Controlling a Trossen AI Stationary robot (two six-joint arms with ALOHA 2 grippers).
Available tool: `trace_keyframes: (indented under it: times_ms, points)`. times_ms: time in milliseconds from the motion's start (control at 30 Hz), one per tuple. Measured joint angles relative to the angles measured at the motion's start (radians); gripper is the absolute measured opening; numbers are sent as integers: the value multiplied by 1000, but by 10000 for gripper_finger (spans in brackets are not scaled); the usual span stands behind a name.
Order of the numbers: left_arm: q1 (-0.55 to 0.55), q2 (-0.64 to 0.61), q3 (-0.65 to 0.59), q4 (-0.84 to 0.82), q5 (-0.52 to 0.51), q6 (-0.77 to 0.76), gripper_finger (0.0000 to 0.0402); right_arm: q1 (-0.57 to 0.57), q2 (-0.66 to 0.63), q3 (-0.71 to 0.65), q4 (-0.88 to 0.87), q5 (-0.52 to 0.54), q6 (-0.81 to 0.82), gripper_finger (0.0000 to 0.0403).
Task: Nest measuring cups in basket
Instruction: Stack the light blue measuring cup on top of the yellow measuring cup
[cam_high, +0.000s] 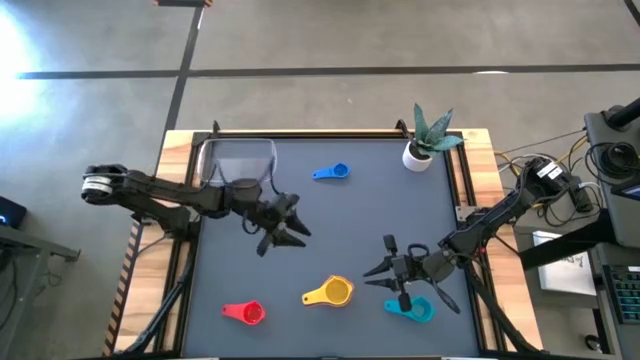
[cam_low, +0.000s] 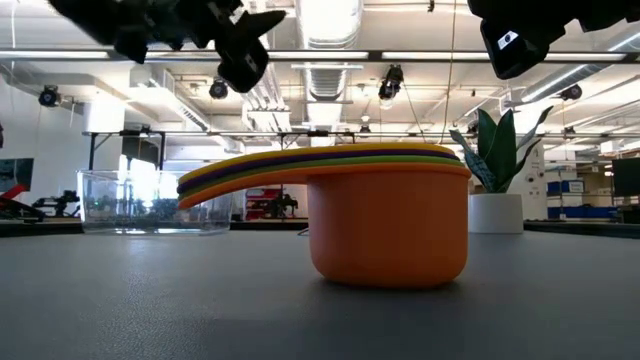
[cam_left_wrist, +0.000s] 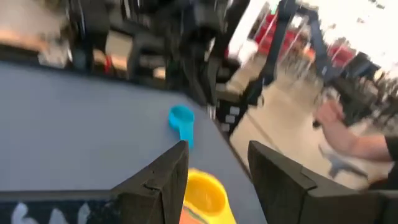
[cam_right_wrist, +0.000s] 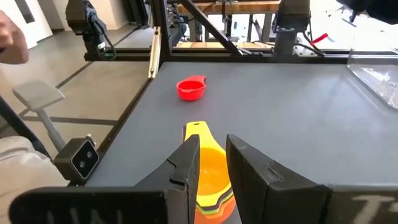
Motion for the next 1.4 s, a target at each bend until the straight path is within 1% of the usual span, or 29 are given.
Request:
trace_keyframes:
  times_ms: [200,300,367,833,1400]
  points:
    - [32,-12,-126,321,-1,-58,150,-3,1,0,1,8,-20,68]
    - [35,2,-163,427,-1,-76,150,-3,1,0,2,9,-22,68]
    - [35,14,-176,470,-2,-81,150,-3,1,0,0,9,-19,68]
    - [35,97,-148,478,0,-85,150,-3,1,0,-7,10,-19,68]
    - [35,97,-147,493,0,-78,150,-3,1,0,-6,17,-24,68]
